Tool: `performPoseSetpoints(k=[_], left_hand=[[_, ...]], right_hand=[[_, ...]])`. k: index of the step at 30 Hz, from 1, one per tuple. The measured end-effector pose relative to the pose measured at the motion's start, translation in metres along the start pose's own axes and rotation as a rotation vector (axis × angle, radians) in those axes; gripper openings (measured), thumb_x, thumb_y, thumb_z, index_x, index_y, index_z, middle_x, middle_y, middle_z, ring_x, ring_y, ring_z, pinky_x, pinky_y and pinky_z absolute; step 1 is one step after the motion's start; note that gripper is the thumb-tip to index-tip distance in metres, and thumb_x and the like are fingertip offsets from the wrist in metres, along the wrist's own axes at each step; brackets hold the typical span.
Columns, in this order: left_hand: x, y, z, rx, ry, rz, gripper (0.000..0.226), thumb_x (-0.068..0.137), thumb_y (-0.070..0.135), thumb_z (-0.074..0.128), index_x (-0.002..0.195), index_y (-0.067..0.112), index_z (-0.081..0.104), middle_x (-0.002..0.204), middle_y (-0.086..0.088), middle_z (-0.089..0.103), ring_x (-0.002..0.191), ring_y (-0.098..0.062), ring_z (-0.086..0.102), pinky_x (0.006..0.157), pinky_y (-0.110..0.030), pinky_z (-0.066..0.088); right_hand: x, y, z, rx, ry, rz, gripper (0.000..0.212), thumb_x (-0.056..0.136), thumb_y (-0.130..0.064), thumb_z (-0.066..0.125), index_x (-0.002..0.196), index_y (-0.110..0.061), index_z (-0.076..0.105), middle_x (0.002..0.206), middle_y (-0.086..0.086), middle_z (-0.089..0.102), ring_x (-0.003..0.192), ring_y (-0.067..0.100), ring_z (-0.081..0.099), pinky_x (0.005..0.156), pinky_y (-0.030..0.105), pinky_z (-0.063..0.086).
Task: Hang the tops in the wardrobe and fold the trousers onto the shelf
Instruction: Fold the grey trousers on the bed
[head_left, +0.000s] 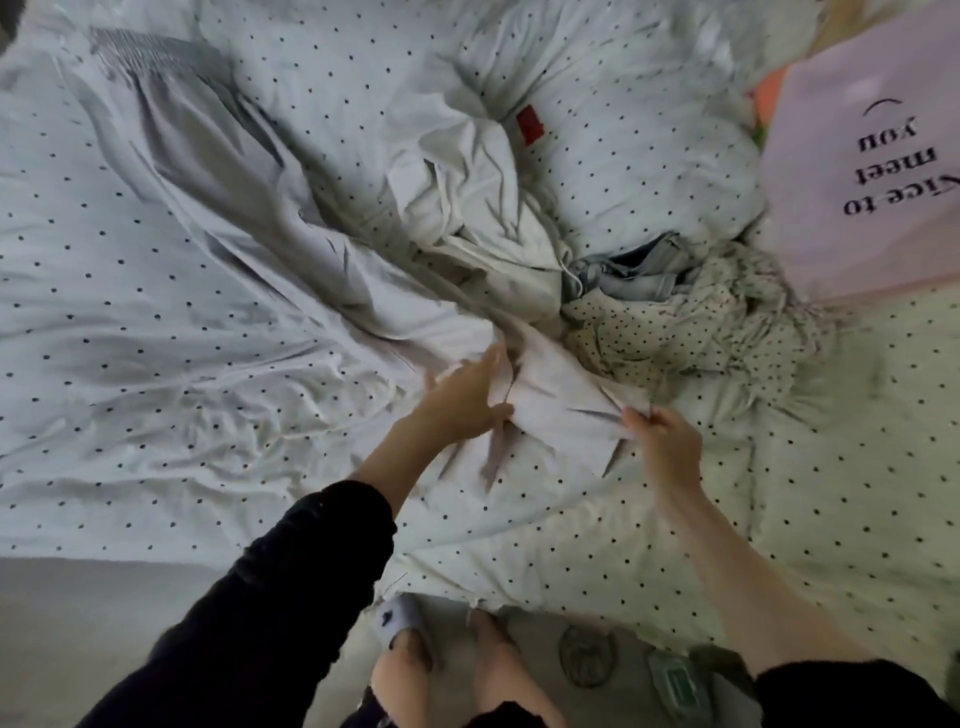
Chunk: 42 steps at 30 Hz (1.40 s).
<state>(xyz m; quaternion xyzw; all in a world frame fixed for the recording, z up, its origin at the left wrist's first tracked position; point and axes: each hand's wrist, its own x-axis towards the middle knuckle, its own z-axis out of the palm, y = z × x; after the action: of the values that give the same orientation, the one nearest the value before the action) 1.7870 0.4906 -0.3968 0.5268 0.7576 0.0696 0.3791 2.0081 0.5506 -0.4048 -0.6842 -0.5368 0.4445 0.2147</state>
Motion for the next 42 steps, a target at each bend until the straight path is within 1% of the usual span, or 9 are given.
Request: performPoseSetpoints(k=[6,10,17,20,24,29,33,37,42], left_hand=[[-0.002,-0.047,0.051,-0.032,-0.027,-0.234,0.097,0.083,0.029,0.069,0.15,0.019,-0.001,0.158,-0.005,-0.003,0.145,-0.028,0.001,0.114,-0.055,0.016],[-0.011,-0.073,0.061,-0.025,0.055,-0.488,0.113,0.079,0.032,0.073,0.148,0.025,-0.016,0.155,-0.01,-0.023,0.143,-0.032,-0.017,0.112,-0.061,0.004],[0.023,-0.108,0.051,-0.065,0.127,-0.564,0.111,0.074,0.047,0.073,0.149,0.024,-0.006,0.156,-0.009,0.017,0.145,-0.028,0.005,0.112,-0.057,0.0],[0.031,-0.101,0.049,-0.038,0.044,-0.533,0.068,0.077,0.048,0.063,0.128,0.006,0.046,0.121,-0.016,0.058,0.117,-0.034,0.05,0.098,-0.043,0.035],[0.028,-0.051,0.022,-0.458,0.06,-0.399,0.042,0.061,0.031,0.062,0.092,0.001,0.066,0.089,-0.013,0.067,0.082,-0.03,0.065,0.072,-0.042,0.052],[0.044,0.036,-0.02,-0.547,0.103,-0.101,0.029,0.087,0.016,0.06,0.114,0.009,0.057,0.099,-0.008,0.066,0.087,-0.021,0.065,0.076,-0.035,0.056],[0.058,0.084,-0.005,-0.798,-0.293,-0.059,0.058,0.095,0.023,0.052,0.147,0.02,0.025,0.128,-0.005,0.054,0.114,-0.022,0.055,0.095,-0.036,0.048],[0.072,0.069,0.039,-0.329,-0.211,-0.012,0.045,0.098,0.027,0.045,0.141,0.014,0.039,0.144,-0.005,0.043,0.129,-0.019,0.043,0.103,-0.027,0.033],[0.064,0.005,0.085,-0.067,-0.127,-0.077,0.062,0.091,0.018,0.057,0.146,0.017,0.028,0.151,-0.008,0.029,0.138,-0.026,0.026,0.112,-0.038,0.025]], right_hand=[[0.009,0.066,-0.002,-0.303,-0.314,0.318,0.03,0.081,-0.017,0.069,0.061,-0.01,0.048,0.06,0.004,0.044,0.055,0.015,0.039,0.053,0.028,0.025],[0.004,0.085,0.011,-0.238,-0.63,0.547,0.026,0.084,-0.032,0.069,0.094,-0.009,0.065,0.091,0.003,0.065,0.086,0.016,0.057,0.062,0.025,0.039],[0.049,0.092,0.036,-0.005,-0.392,0.526,0.036,0.089,-0.045,0.058,0.099,-0.01,0.056,0.098,0.007,0.057,0.097,0.022,0.057,0.079,0.035,0.05],[0.062,0.095,0.05,0.094,-0.246,0.511,0.028,0.081,-0.016,0.066,0.099,0.004,0.062,0.087,0.015,0.061,0.081,0.029,0.058,0.073,0.039,0.048],[0.053,0.101,0.049,-0.026,-0.202,0.469,0.014,0.074,-0.009,0.057,0.08,0.003,0.061,0.074,0.018,0.06,0.071,0.033,0.059,0.061,0.035,0.047],[0.025,0.09,0.023,-0.086,-0.124,0.514,0.02,0.092,-0.014,0.05,0.098,-0.001,0.064,0.097,0.017,0.066,0.09,0.03,0.063,0.075,0.039,0.047],[0.037,0.065,0.002,0.407,-0.09,0.601,0.028,0.097,-0.033,0.047,0.105,-0.007,0.055,0.107,0.013,0.059,0.092,0.02,0.059,0.081,0.036,0.049],[0.056,0.057,-0.017,0.601,-0.242,0.653,0.063,0.096,-0.057,0.03,0.141,-0.014,0.038,0.145,0.008,0.041,0.13,0.026,0.043,0.098,0.039,0.038],[0.072,0.071,-0.008,0.409,-0.326,0.672,0.073,0.09,-0.061,0.042,0.144,-0.014,0.033,0.139,0.008,0.049,0.121,0.026,0.052,0.096,0.043,0.044]])
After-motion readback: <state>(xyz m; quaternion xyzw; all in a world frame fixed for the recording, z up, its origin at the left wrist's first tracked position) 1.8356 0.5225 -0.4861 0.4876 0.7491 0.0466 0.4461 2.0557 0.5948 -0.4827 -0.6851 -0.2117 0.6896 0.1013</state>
